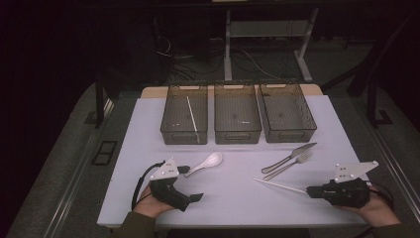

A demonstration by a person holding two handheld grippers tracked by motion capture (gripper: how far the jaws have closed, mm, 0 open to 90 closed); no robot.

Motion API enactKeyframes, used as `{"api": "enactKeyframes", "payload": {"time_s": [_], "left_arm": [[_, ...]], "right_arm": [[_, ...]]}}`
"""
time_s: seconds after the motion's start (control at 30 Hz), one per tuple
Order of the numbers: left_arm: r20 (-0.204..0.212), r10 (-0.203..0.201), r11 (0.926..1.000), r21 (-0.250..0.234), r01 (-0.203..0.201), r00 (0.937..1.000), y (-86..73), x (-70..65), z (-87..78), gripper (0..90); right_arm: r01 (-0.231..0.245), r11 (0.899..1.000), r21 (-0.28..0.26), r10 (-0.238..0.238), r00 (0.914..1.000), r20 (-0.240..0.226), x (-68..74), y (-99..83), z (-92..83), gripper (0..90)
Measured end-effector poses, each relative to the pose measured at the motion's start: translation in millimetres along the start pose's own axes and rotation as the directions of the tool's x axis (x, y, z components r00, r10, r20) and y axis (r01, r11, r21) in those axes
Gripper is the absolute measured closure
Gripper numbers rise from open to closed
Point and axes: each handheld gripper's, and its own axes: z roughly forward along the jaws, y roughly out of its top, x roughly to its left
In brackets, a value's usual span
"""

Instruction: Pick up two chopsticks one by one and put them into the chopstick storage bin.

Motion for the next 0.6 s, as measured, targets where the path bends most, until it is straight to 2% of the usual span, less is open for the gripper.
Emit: {"api": "enactKeyframes", "payload": {"time_s": [0.4, 0.6], "left_arm": [[0.0, -0.006, 1.0, -0.005, 0.006, 1.0, -0.1, 1.2, -0.2, 0.0], [-0.001, -0.003, 1.0, -0.003, 0.003, 1.0, 0.3, 0.2, -0.3, 0.0]], "right_arm": [[-0.02, 0.994, -0.104, 0.022, 0.9995, 0.021, -1.7, 11.4, -11.2, 84.2], [-0.009, 0.99, -0.138, 0.014, 0.9994, 0.033, -3.3, 23.5, -12.1, 84.2]]}}
